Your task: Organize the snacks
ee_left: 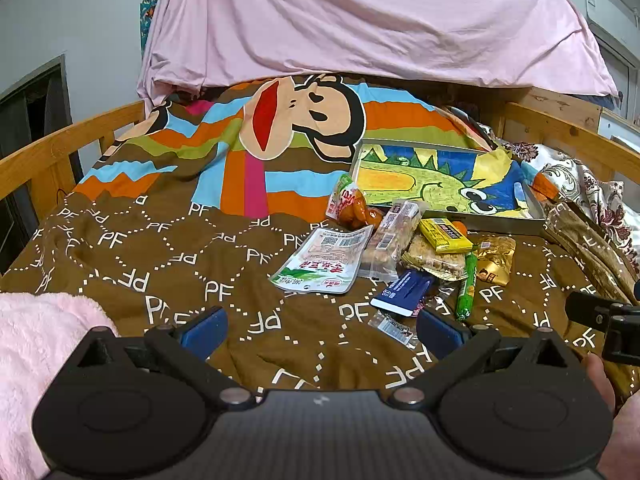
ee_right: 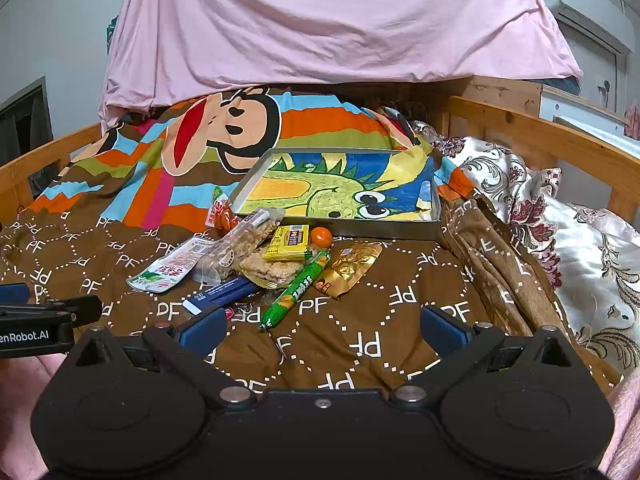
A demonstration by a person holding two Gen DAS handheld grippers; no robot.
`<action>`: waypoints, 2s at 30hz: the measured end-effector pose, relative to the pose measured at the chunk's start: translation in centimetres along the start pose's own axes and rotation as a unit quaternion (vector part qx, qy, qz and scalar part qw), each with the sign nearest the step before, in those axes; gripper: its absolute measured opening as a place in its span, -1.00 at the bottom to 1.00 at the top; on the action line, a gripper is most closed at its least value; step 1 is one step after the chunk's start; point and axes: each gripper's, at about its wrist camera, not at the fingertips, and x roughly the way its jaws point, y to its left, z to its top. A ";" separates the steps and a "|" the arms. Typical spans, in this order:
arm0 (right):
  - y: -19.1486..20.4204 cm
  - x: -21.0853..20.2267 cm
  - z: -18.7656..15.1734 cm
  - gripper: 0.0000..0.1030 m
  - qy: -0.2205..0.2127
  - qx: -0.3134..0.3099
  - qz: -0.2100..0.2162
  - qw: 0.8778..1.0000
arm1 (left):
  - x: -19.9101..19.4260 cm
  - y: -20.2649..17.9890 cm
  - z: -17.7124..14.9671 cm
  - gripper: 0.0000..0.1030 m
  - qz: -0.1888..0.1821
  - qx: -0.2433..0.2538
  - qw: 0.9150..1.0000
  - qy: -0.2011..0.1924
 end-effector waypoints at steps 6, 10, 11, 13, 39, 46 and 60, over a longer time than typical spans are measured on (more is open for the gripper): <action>0.0 0.0 0.0 0.99 0.001 0.000 0.000 1.000 | 0.0 0.0 0.0 0.99 0.000 0.000 1.000 0.000; 0.1 0.0 0.0 0.99 0.002 0.000 0.001 1.000 | 0.0 0.0 0.0 0.99 0.000 0.000 1.000 0.001; 0.1 0.0 0.1 0.99 0.002 -0.001 0.000 1.000 | 0.1 0.0 0.0 0.99 0.000 0.001 1.000 0.001; 0.1 0.0 0.1 0.99 0.003 -0.002 0.000 1.000 | 0.2 -0.1 -0.3 0.99 0.002 0.003 1.000 0.003; -0.6 4.4 1.8 0.99 0.122 -0.009 -0.009 0.992 | 4.2 -1.8 1.6 0.99 -0.020 0.056 0.994 0.095; -1.2 6.5 3.9 0.99 0.144 -0.024 -0.001 0.989 | 7.0 -3.8 3.6 0.99 -0.037 0.103 0.987 0.120; 0.5 10.3 10.5 0.99 0.173 -0.052 0.013 0.983 | 12.3 -3.5 10.2 0.99 -0.040 0.158 0.976 0.146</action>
